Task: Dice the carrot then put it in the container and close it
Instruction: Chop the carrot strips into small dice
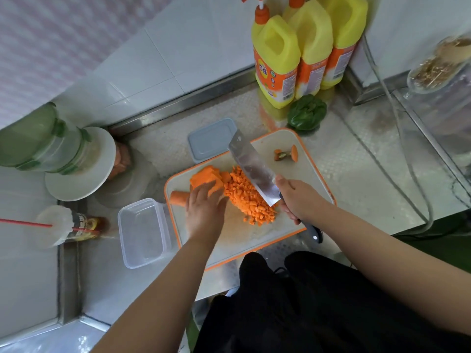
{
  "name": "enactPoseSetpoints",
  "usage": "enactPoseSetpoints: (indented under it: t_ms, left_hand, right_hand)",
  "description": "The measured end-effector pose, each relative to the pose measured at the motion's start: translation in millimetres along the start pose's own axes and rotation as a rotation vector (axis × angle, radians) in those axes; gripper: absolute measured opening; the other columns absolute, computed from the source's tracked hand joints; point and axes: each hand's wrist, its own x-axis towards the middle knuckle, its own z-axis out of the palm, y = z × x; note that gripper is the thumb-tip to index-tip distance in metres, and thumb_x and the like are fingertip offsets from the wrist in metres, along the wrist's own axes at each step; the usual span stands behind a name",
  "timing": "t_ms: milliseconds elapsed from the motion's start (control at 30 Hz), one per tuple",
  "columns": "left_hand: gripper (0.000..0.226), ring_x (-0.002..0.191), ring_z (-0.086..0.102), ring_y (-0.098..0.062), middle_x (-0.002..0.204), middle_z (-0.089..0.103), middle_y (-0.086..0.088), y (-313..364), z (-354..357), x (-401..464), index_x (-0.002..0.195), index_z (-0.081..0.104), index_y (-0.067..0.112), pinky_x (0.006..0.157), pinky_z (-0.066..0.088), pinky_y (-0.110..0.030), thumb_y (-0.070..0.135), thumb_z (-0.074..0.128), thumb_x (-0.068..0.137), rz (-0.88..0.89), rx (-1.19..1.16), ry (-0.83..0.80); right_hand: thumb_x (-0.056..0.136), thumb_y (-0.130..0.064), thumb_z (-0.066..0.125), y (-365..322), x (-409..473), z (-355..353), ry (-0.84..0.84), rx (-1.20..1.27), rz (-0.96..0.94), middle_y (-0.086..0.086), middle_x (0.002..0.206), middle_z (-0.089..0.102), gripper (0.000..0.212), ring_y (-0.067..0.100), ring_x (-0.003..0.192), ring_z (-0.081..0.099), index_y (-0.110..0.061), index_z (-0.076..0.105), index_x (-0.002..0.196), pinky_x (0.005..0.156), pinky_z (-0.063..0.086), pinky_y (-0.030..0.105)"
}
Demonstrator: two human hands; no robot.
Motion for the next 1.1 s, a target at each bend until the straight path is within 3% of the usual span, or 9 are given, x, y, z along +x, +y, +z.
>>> enactPoseSetpoints:
  t_ms: [100, 233, 333, 567, 700, 867, 1000, 1100]
  left_hand:
    - [0.056, 0.132, 0.042, -0.033, 0.145, 0.048, -0.007, -11.6, -10.2, 24.8, 0.141, 0.05, 0.014, 0.108, 0.029, -0.043, 0.026, 0.068, 0.089, -0.209, 0.016, -0.127]
    - [0.069, 0.143, 0.026, -0.024, 0.157, 0.03, -0.001, -25.9, -6.5, 49.5, 0.152, 0.029, 0.018, 0.112, 0.026, -0.04, 0.037, 0.061, 0.094, -0.187, 0.145, -0.27]
    - [0.061, 0.138, 0.034, -0.026, 0.151, 0.039, -0.004, -25.7, -0.9, 58.4, 0.147, 0.037, 0.017, 0.108, 0.03, -0.039, 0.036, 0.06, 0.094, -0.155, 0.191, -0.333]
    - [0.049, 0.118, 0.049, -0.036, 0.129, 0.054, -0.013, -20.6, 4.3, 48.4, 0.127, 0.055, 0.007, 0.092, 0.04, -0.046, 0.026, 0.071, 0.086, -0.152, 0.159, -0.216]
    - [0.043, 0.122, 0.044, -0.033, 0.128, 0.052, -0.011, -18.5, 1.0, 54.2, 0.125, 0.053, 0.011, 0.097, 0.036, -0.043, 0.027, 0.068, 0.088, -0.191, 0.138, -0.242]
    - [0.035, 0.109, 0.054, -0.036, 0.113, 0.06, -0.014, -11.3, -7.8, 57.9, 0.123, 0.049, 0.01, 0.082, 0.035, -0.04, 0.028, 0.06, 0.095, -0.278, 0.06, -0.324]
    - [0.031, 0.107, 0.055, -0.037, 0.112, 0.062, -0.015, -17.1, -18.0, 56.2, 0.12, 0.056, 0.01, 0.085, 0.043, -0.044, 0.022, 0.062, 0.092, -0.364, -0.143, -0.196]
    - [0.02, 0.104, 0.052, -0.034, 0.108, 0.06, -0.011, -23.4, -28.2, 38.1, 0.106, 0.061, 0.01, 0.082, 0.045, -0.044, 0.012, 0.066, 0.086, -0.233, -0.137, -0.079]
  right_hand:
    - [0.102, -0.047, 0.024, 4.2, 0.8, 0.4, -0.015, -0.051, -0.037, 0.003, 0.046, 0.039, 0.054, 0.018, 0.037, 0.036, -0.011, 0.04, 0.065, 0.04, 0.041, 0.029]
    - [0.103, -0.046, 0.021, 6.4, 0.4, 1.6, 0.004, -0.103, -0.059, 0.003, 0.043, 0.04, 0.055, 0.019, 0.035, 0.038, -0.01, 0.039, 0.064, 0.043, 0.041, 0.028]
    - [0.104, -0.043, 0.022, 7.6, 0.0, 2.0, 0.015, -0.11, -0.06, -0.005, 0.034, 0.039, 0.056, 0.014, 0.031, 0.037, -0.012, 0.038, 0.061, 0.045, 0.041, 0.029]
    - [0.104, -0.044, 0.023, 11.9, 2.8, 4.9, 0.012, -0.104, -0.039, -0.008, 0.032, 0.042, 0.055, 0.01, 0.029, 0.038, -0.015, 0.039, 0.06, 0.047, 0.045, 0.032]
    - [0.104, -0.043, 0.023, 11.8, 2.4, 5.8, 0.019, -0.1, -0.043, -0.008, 0.033, 0.043, 0.056, 0.01, 0.029, 0.039, -0.014, 0.04, 0.059, 0.047, 0.047, 0.033]
    - [0.104, -0.044, 0.023, 11.7, 1.1, 6.6, 0.017, -0.099, -0.052, -0.007, 0.033, 0.043, 0.055, 0.01, 0.029, 0.039, -0.014, 0.041, 0.061, 0.046, 0.046, 0.032]
    - [0.104, -0.044, 0.025, 9.9, -0.1, 6.9, 0.021, -0.085, -0.059, -0.008, 0.033, 0.042, 0.055, 0.008, 0.028, 0.038, -0.015, 0.042, 0.06, 0.044, 0.044, 0.03]
    - [0.103, -0.045, 0.026, 8.8, -1.9, 9.9, 0.02, -0.055, -0.073, -0.007, 0.034, 0.041, 0.053, 0.01, 0.031, 0.038, -0.016, 0.041, 0.06, 0.044, 0.046, 0.035]
